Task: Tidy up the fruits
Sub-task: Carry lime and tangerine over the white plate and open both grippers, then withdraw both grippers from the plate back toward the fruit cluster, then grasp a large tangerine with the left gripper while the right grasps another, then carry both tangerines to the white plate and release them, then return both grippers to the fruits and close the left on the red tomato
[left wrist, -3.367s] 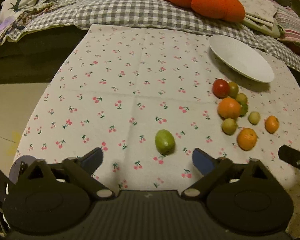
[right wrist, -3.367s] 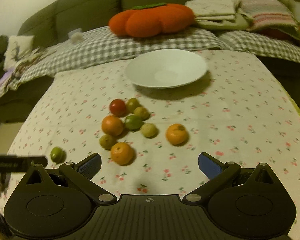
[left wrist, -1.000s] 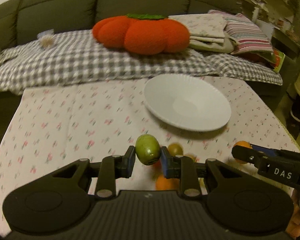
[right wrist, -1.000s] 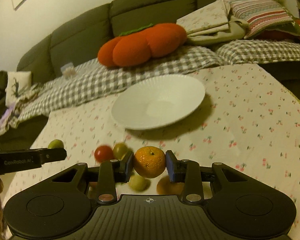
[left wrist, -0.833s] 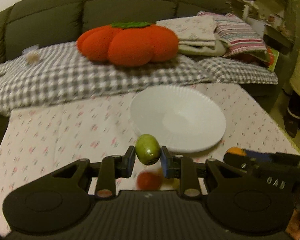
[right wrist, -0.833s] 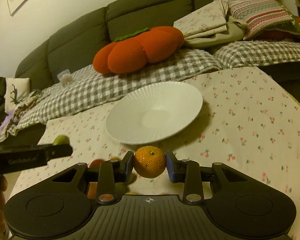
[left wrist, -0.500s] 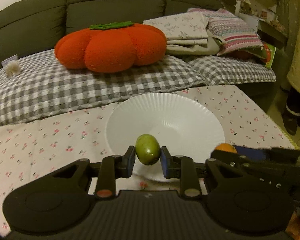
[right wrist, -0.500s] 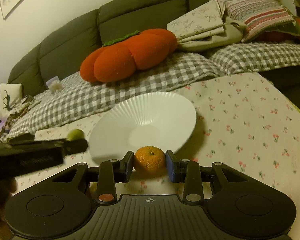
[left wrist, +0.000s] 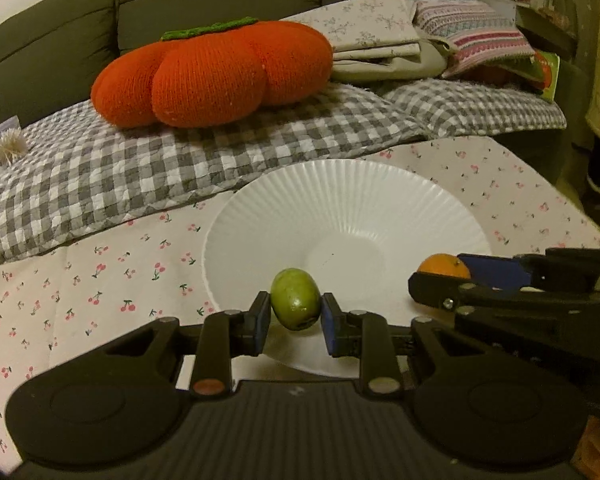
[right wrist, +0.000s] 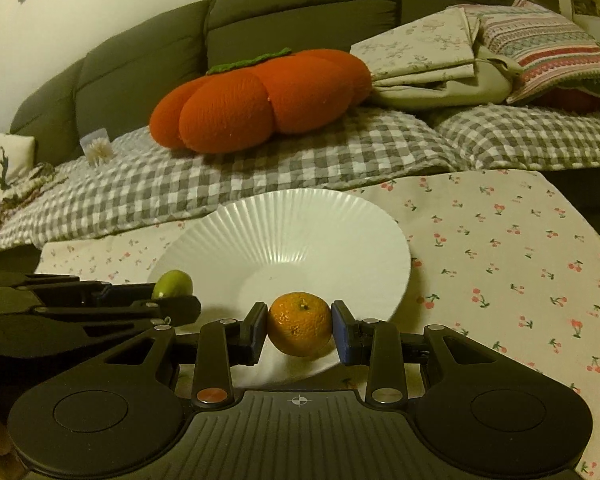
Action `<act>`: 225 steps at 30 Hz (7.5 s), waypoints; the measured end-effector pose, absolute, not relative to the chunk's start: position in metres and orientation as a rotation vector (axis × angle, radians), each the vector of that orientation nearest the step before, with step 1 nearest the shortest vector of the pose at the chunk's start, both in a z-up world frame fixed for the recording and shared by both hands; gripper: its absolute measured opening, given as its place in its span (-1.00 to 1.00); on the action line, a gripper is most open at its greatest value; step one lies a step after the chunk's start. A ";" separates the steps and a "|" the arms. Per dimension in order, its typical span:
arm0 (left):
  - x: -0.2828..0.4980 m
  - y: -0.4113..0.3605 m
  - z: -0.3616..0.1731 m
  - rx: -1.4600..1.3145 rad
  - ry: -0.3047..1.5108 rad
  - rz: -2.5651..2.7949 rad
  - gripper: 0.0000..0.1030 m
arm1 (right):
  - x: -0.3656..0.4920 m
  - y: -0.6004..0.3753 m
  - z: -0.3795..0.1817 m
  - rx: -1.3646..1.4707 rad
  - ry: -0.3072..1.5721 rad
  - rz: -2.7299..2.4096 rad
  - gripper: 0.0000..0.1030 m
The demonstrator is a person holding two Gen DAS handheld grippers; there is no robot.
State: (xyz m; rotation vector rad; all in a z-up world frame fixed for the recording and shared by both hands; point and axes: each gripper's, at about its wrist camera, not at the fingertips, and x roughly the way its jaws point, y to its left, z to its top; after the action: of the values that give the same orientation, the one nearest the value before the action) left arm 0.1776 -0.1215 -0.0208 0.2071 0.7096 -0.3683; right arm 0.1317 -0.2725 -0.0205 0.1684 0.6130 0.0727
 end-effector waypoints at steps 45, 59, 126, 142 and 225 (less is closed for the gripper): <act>0.069 -0.044 0.005 -0.050 0.860 -0.291 0.22 | 0.008 -0.271 -0.005 0.338 0.769 0.046 0.31; 0.029 -0.023 0.007 -0.083 0.873 -0.225 0.53 | -0.034 -0.270 0.018 0.293 0.760 0.030 0.49; 0.061 -0.037 -0.036 -0.148 0.859 -0.348 -0.39 | 0.004 -0.277 -0.042 0.348 0.665 -0.012 -0.38; 0.053 -0.028 -0.012 -0.181 0.698 -0.408 -0.39 | 0.000 -0.290 -0.034 0.386 0.589 -0.003 -0.38; 0.114 -0.019 0.057 -0.037 0.886 -0.261 0.43 | 0.126 -0.254 0.069 0.236 0.899 0.102 0.56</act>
State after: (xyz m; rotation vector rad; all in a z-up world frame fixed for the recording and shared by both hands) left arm 0.1141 -0.0188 0.0573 -0.0373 0.8856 -0.2608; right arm 0.1263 -0.2541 0.0691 0.2364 0.8990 0.1020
